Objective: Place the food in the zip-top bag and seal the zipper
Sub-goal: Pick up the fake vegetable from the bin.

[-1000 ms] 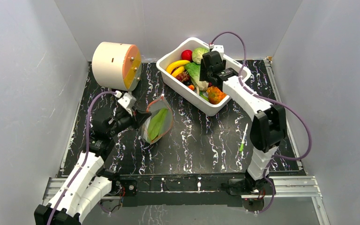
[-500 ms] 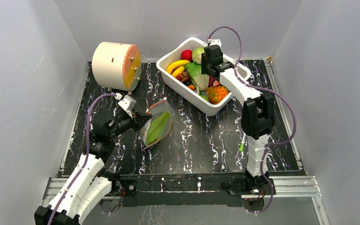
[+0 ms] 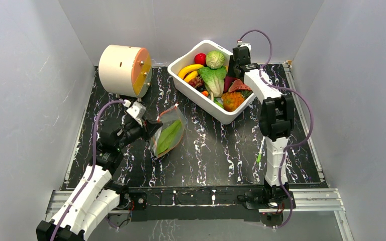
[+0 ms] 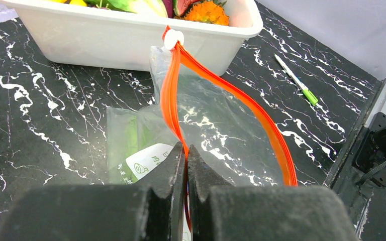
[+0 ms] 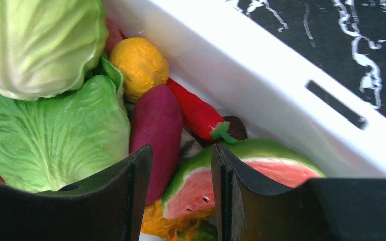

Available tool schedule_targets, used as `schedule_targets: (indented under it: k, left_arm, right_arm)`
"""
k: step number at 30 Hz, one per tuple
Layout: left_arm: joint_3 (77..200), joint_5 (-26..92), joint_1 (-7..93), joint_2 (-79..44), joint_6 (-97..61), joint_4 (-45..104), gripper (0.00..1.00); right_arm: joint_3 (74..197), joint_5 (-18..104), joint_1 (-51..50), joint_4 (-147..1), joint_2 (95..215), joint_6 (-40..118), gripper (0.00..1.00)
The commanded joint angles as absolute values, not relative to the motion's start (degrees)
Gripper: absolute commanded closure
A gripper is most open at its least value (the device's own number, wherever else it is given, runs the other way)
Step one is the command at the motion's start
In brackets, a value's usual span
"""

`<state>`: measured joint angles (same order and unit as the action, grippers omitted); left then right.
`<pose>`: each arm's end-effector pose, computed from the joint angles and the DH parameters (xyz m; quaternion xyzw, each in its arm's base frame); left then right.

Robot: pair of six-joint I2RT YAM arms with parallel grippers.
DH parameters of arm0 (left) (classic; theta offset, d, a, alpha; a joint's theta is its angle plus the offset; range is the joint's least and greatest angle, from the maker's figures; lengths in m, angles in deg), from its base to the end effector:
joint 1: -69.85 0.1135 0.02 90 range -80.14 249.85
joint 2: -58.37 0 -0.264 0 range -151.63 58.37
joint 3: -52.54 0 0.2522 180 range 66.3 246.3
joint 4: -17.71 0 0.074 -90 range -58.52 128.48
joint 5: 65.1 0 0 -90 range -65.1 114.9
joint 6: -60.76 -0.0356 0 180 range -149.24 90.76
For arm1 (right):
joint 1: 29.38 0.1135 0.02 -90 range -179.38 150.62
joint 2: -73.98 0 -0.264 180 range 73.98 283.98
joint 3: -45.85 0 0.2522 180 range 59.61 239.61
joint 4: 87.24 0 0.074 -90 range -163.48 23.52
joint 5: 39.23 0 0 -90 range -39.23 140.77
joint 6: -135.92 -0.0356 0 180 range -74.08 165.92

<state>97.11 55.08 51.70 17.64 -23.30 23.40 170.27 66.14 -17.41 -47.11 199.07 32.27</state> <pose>0.1619 -0.0719 0.2993 0.2538 0.6705 -0.3231 0.6178 0.4969 0.0957 0.2558 0.0689 0.9002 -0.0271 0.4292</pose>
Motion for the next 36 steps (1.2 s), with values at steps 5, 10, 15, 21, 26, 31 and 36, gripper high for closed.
schedule_targets:
  k: [5,10,15,21,26,31,36]
  left_arm:
    - [97.6,54.4,51.2,17.8,-24.9,22.7,1.00]
    - [98.0,54.0,51.2,17.3,-25.3,23.8,1.00]
    - [98.1,53.7,51.1,17.6,-25.6,23.9,1.00]
    - [98.2,53.4,51.1,18.0,-26.0,24.3,1.00]
    - [98.3,53.2,51.1,18.2,-26.3,24.6,1.00]
    - [98.5,52.1,51.1,18.4,-26.7,25.4,1.00]
    - [98.3,50.7,51.1,19.1,-26.7,25.4,1.00]
  right_arm:
    - [175.1,53.6,-19.3,-51.1,203.2,31.1,0.52]
    - [175.7,54.1,-19.4,-50.9,205.2,30.5,0.47]
    - [176.9,52.6,-19.9,-50.3,206.9,30.5,0.44]
    - [176.3,50.9,-20.2,-50.9,206.6,29.7,0.50]
    - [175.0,50.8,-20.3,-51.5,204.8,29.6,0.64]
    - [172.1,50.9,-20.3,-53.1,201.0,29.1,0.70]
    - [169.1,52.3,-20.3,-54.3,196.5,27.9,0.71]
